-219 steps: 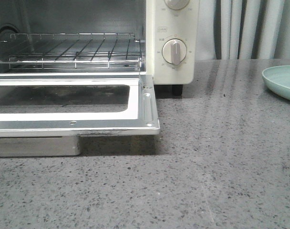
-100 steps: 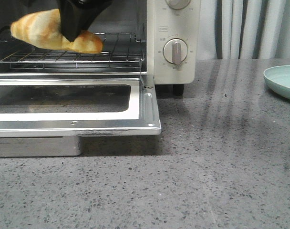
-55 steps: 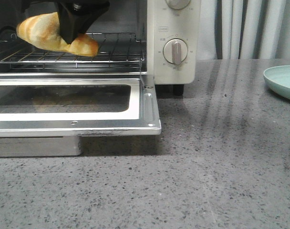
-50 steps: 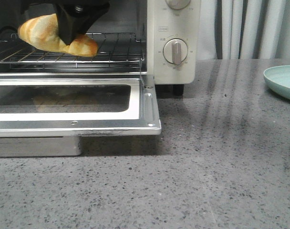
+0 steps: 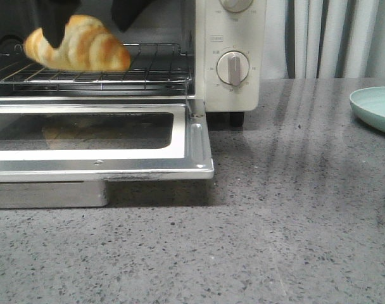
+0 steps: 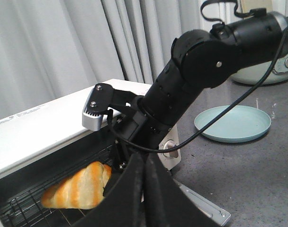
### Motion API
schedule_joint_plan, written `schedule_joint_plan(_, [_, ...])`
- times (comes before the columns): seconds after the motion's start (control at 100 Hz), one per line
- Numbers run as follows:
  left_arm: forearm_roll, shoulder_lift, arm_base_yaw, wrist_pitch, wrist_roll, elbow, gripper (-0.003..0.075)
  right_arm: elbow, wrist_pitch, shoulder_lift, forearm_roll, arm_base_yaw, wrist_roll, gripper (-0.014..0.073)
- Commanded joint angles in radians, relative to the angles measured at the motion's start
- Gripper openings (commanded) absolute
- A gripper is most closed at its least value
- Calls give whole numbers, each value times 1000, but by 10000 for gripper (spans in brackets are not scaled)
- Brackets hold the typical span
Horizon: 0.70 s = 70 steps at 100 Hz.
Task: Put bread in oven
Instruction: 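Lower the croissant onto the wire rack and open the right gripper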
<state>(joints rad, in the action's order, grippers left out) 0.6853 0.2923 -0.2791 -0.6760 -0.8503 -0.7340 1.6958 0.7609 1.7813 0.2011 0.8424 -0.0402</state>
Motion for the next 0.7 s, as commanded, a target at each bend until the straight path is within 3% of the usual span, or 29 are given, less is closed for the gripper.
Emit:
schedule_joint_plan(0.0, [29,11,-2,75,9,-30,-22,40,-40,-127,26,27,8,517])
schedule_joint_plan(0.1, [27,11,-2,128,9,-23,-21,34,2,-185,26,60,8,358])
schedule_joint_plan(0.23, [27,11,-2,191,9,-7,-22,-18,56,-288,28,74,8,-69])
schedule_joint_plan(0.36, [-74,2,-2,200,61,0,-22,-176,33,-473,60,74,8,-65])
schedule_joint_plan(0.55, [-471,-42,11,177,515,19,-21,-520,-70,-903,193,72,8,-65])
schedule_joint_plan(0.69, [-457,-57,11,136,590,60,-21,-785,-144,-1285,249,72,3,-65])
